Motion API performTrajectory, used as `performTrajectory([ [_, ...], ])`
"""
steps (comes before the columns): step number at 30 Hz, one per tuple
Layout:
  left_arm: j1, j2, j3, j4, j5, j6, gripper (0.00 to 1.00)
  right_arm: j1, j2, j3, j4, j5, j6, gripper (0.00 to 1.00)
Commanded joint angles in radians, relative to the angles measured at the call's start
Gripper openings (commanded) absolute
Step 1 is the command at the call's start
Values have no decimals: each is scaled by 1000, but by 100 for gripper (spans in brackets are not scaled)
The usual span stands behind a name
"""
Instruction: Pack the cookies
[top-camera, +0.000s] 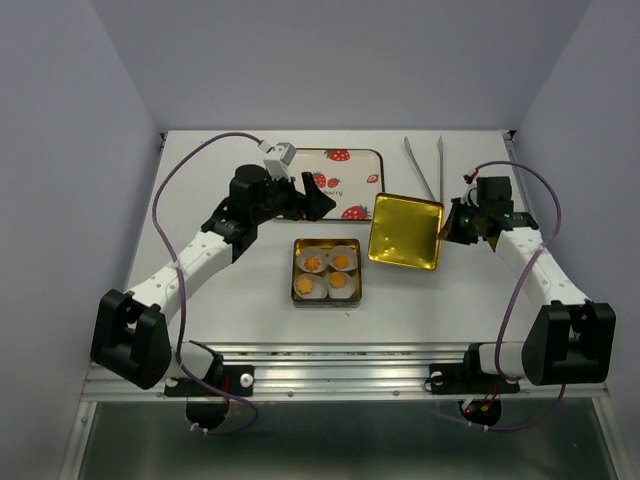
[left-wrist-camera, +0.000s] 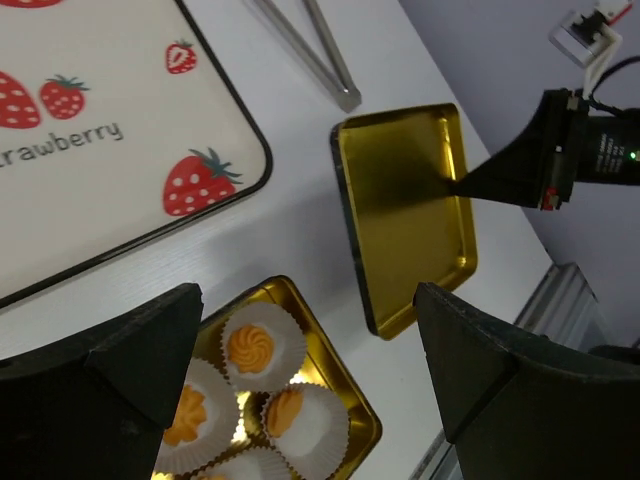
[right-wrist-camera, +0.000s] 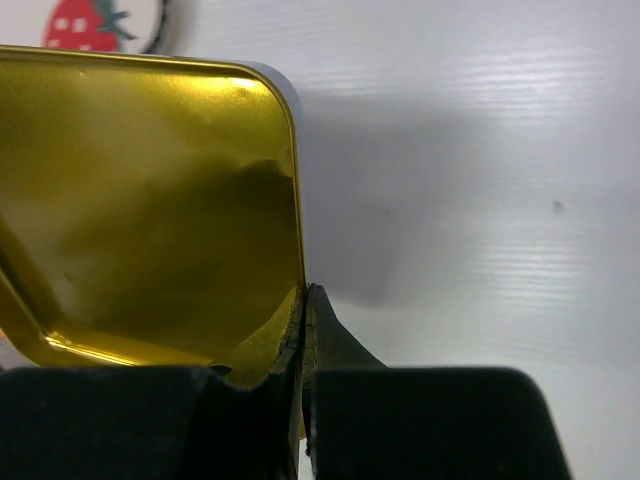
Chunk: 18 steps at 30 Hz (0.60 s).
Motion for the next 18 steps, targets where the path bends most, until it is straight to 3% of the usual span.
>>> performTrajectory([
  [1,-58,37,49,125,168,-6,99,80,-13,107,82,-122,-11,1],
  [7,-108,80,40,154,142,-15,99,162,26,152,157,-243,30,1],
  [13,-116,95,21,188,116,-52,98,203,53,170,166,-260,38,1],
  [16,-116,103,15,207,116,-70,91,213,52,164,178,-272,42,1],
  [18,-115,115,15,208,118,-79,81,213,47,161,190,-280,45,1],
])
